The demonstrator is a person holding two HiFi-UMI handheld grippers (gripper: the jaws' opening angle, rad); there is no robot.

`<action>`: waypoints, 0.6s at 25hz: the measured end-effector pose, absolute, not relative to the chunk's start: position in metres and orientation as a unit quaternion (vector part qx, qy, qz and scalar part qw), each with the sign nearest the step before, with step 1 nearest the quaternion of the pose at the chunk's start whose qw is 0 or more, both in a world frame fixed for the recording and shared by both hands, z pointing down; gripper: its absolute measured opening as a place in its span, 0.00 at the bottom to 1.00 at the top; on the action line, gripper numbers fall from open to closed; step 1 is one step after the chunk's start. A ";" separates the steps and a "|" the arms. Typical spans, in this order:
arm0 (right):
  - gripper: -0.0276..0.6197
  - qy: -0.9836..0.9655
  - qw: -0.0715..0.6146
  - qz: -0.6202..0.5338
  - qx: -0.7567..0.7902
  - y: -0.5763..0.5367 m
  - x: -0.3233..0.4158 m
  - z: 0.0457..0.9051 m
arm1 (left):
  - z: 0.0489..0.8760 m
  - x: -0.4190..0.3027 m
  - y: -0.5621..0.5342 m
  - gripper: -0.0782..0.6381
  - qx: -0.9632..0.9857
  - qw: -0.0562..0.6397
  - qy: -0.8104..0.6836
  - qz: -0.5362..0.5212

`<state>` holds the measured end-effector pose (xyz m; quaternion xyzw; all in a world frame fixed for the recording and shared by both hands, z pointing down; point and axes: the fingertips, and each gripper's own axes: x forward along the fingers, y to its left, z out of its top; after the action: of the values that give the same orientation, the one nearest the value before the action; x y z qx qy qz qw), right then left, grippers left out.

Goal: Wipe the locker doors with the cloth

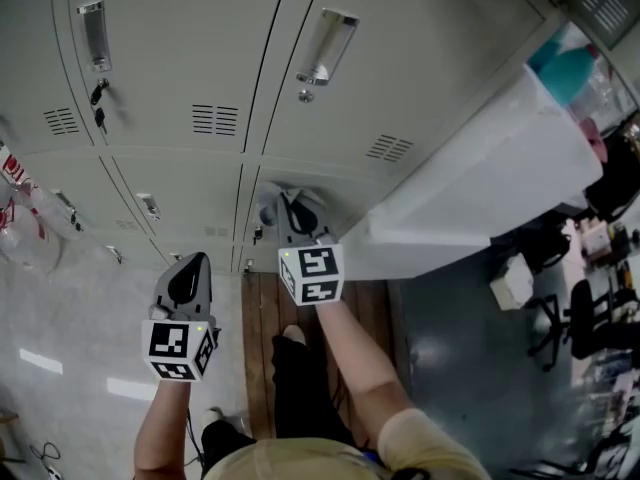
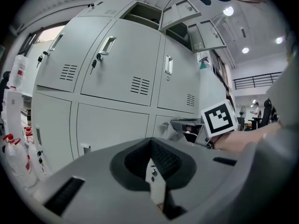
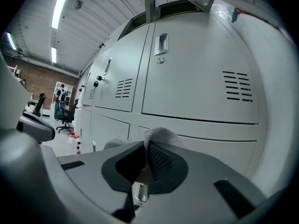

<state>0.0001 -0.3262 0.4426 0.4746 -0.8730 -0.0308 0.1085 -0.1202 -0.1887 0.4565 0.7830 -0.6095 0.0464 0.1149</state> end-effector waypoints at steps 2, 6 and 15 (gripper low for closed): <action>0.05 -0.872 0.114 -0.032 0.476 -0.336 -0.005 0.446 | 0.457 -0.120 -0.194 0.10 0.785 0.116 -0.607 0.049; 0.05 -0.872 0.115 -0.027 0.474 -0.344 -0.012 0.441 | 0.458 -0.120 -0.205 0.10 0.789 0.115 -0.601 0.055; 0.05 -0.858 0.125 -0.044 0.496 -0.356 0.023 0.436 | 0.459 -0.102 -0.232 0.10 0.806 0.113 -0.578 0.053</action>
<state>0.0228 -0.3558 0.4364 0.4963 -0.8580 -0.0439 0.1250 -0.1018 -0.2322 0.4589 0.8064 -0.5781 0.0528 0.1130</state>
